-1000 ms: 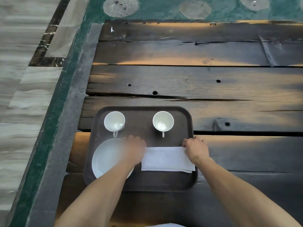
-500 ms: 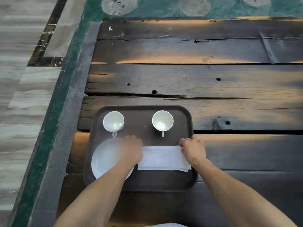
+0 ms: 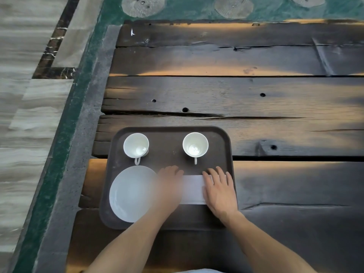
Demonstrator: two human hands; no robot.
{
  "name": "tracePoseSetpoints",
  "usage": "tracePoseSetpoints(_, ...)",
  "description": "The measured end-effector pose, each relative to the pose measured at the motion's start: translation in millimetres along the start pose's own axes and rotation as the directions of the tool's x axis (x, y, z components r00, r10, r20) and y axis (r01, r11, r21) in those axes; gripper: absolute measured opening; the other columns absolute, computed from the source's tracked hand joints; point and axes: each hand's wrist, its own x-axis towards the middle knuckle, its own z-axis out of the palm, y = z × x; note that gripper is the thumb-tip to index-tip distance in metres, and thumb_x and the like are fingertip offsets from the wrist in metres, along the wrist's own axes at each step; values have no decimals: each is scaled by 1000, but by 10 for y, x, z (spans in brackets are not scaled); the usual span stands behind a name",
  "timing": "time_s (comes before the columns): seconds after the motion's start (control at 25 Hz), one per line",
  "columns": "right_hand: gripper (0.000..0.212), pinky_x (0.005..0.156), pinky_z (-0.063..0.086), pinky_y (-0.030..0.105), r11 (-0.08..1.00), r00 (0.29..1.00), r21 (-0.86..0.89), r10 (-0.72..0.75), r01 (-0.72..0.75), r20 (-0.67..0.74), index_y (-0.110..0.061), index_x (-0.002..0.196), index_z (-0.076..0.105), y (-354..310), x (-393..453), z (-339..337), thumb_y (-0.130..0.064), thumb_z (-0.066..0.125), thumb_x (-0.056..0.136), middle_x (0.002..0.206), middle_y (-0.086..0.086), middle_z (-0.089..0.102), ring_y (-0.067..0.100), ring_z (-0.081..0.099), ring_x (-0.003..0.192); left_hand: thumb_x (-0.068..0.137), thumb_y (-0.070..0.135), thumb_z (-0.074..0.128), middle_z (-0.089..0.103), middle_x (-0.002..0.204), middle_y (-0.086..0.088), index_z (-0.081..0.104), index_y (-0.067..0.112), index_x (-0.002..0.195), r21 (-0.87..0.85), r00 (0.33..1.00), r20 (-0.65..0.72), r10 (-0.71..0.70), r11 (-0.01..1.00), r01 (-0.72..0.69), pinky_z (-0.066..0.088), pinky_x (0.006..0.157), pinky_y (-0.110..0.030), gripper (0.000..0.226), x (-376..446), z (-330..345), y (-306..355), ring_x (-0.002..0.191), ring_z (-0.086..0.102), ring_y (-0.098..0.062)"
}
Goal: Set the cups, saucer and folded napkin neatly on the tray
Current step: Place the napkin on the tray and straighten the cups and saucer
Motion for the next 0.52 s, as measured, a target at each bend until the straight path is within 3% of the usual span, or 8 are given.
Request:
tracePoseSetpoints(0.12,58,119,19,54,999,994,29,-24,21,103,-16,150,37,-88,-53,149,-45,39,100,158,8,33,31,21,149,102,31,41,25,160,-9,31,16,152,-84,997,65,46,996,-40,22,119,-42,53,-163,140,136,147,22,-27)
tracePoseSetpoints(0.24,67,121,-3,51,999,986,14,-33,31,163,-21,158,10,-76,-20,284,-55,14,100,166,3,1,25,-9,151,105,41,20,-2,165,-3,4,19,157,-52,990,131,50,998,-43,7,123,-40,59,-235,262,182,152,-3,-22)
tracePoseSetpoints(0.4,66,119,-13,50,999,985,-18,-43,47,165,-26,157,-3,0,-37,405,-57,8,100,165,3,-7,27,-16,150,104,43,17,-2,165,-4,4,17,157,-6,991,125,45,999,-45,4,121,-42,61,-267,336,187,151,-1,-24)
tracePoseSetpoints(0.52,67,120,-9,52,998,987,-17,-54,58,150,-28,157,-3,46,-50,476,-59,13,100,165,3,-4,29,-11,150,103,45,17,0,164,-6,6,17,157,13,991,123,47,999,-49,6,119,-43,62,-266,396,163,151,4,-26)
